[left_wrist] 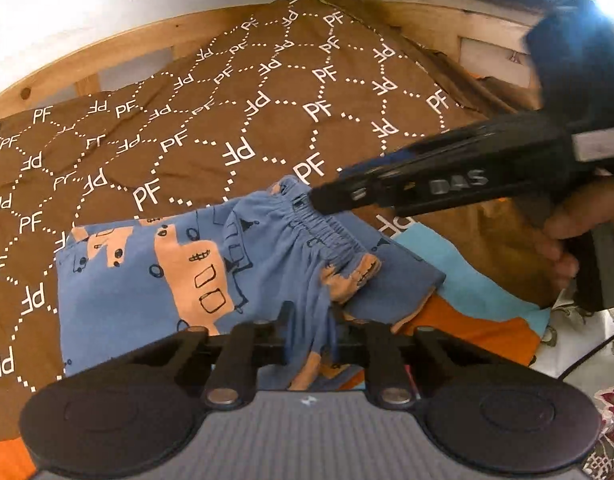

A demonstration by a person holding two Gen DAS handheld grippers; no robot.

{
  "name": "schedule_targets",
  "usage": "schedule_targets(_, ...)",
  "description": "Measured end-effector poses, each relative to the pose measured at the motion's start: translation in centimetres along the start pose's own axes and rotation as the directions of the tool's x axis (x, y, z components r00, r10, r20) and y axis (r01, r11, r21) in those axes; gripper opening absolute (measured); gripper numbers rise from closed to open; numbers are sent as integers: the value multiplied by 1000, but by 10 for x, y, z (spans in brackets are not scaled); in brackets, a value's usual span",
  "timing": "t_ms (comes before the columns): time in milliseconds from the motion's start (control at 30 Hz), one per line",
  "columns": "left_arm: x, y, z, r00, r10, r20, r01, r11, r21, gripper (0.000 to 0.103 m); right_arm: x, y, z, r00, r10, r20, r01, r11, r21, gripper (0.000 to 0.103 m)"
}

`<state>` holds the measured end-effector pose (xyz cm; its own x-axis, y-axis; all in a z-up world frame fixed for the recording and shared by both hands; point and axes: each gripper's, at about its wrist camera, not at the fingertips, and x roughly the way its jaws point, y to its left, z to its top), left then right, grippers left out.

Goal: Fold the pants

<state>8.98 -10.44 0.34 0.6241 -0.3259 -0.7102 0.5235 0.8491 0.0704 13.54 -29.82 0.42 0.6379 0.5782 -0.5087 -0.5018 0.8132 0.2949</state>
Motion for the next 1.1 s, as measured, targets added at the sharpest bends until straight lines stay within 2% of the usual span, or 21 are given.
schedule_targets(100, -4, -2, 0, 1000, -2, 10, 2, 1000, 9, 9, 12, 4, -3, 999, 24, -46, -22, 999, 46, 34)
schedule_targets(200, -8, -6, 1, 1000, 1, 24, -2, 1000, 14, 6, 12, 4, -10, 998, 16, -53, -12, 997, 72, 7)
schedule_targets(433, -22, -8, 7, 999, -8, 51, 8, 1000, -14, 5, -16, 2, 8, 999, 44, -3, -43, 992, 117, 3)
schedule_targets(567, -25, -17, 8, 998, -33, 56, 32, 999, 5, 5, -32, 3, 12, 999, 21, -33, -17, 992, 127, 3)
schedule_targets(667, -13, -21, 2, 999, -43, 13, 42, 999, 25, 5, -23, 3, -1, 996, -17, -84, 26, 994, 109, 3)
schedule_targets(733, -5, -16, -4, 998, -63, -16, 63, 998, 4, 9, -12, 0, -13, 993, -30, -112, 43, 992, 118, 7)
schedule_targets(800, -11, -9, -7, 995, -97, -4, 97, 995, -35, 19, -11, -2, -18, 992, -41, -120, 56, 991, 124, 13)
schedule_targets(833, -18, -4, -8, 993, -121, 8, 121, 991, -56, 42, -15, -1, -16, 993, -52, -109, 64, 991, 114, 17)
schedule_targets(867, -24, 0, -9, 990, -135, 29, 136, 988, -71, 63, -19, 2, -13, 993, -77, -94, 86, 993, 86, 28)
schedule_targets(900, -34, 5, -11, 990, -123, 67, 129, 987, -91, 68, -24, 6, -10, 991, -115, -65, 118, 992, 46, 43)
schedule_targets(933, -40, 10, -12, 992, -87, 97, 98, 988, -119, 69, -28, 10, -9, 988, -150, -32, 150, 989, 12, 50)
schedule_targets(1000, -48, 22, -15, 993, 19, 120, 5, 981, -194, 74, -32, 21, -8, 978, -206, 37, 207, 977, -47, 78)
schedule_targets(1033, -48, 31, -15, 989, 105, 104, -76, 964, -253, 85, -32, 26, -9, 975, -216, 55, 219, 973, -66, 83)
schedule_targets(1100, -40, 49, -20, 969, 247, 24, -223, 908, -355, 92, -24, 37, -16, 975, -217, 52, 222, 968, -115, 89)
